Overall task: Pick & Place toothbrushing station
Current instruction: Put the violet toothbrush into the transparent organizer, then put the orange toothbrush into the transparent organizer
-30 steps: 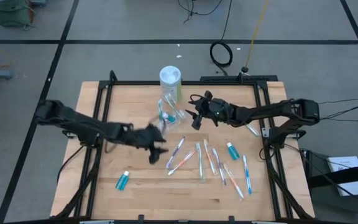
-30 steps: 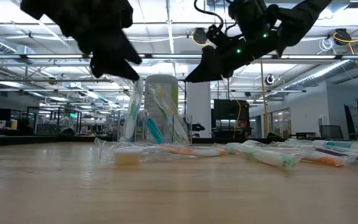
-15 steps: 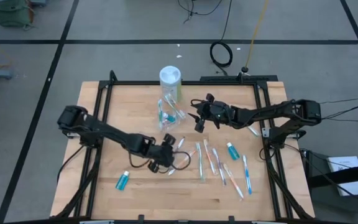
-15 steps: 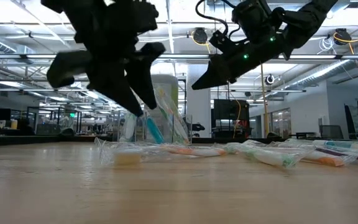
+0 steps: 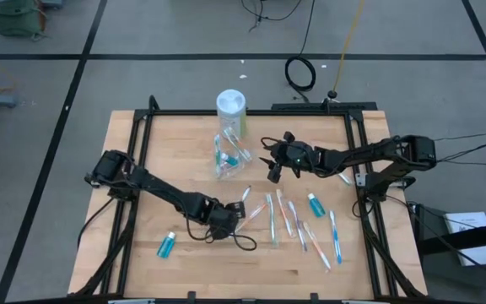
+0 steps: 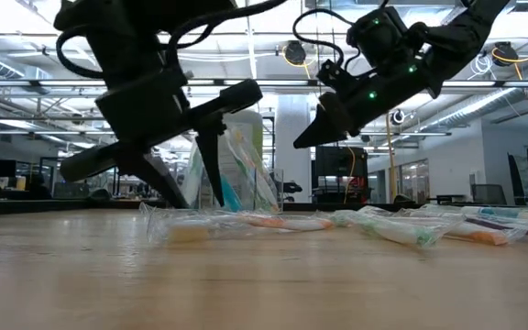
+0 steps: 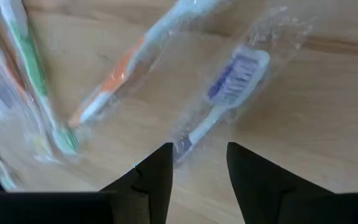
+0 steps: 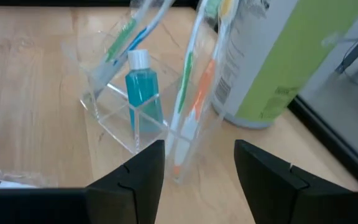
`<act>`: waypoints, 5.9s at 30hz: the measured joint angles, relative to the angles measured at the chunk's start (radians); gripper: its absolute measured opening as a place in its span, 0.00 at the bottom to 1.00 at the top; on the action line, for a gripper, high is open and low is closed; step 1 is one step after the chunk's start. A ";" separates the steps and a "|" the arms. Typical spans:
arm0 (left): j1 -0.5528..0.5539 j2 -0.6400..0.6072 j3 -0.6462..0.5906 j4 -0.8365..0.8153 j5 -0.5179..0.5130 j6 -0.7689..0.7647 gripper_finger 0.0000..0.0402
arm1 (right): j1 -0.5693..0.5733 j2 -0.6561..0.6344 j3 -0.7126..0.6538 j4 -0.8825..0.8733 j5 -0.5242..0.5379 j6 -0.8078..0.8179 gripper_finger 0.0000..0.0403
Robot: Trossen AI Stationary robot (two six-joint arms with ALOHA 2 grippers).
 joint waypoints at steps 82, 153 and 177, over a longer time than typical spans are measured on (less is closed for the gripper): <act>0.240 -0.580 -0.531 0.447 -0.299 -1.734 0.04 | 0.053 0.000 -0.059 0.063 0.001 0.070 0.42; 0.107 -0.581 -0.531 0.942 -0.035 -1.040 0.26 | 0.428 0.000 -0.058 0.021 -0.214 -0.021 0.49; 0.133 -0.759 -0.324 0.466 -0.090 -1.116 0.26 | 0.451 0.418 0.483 -0.422 -0.481 -0.180 0.48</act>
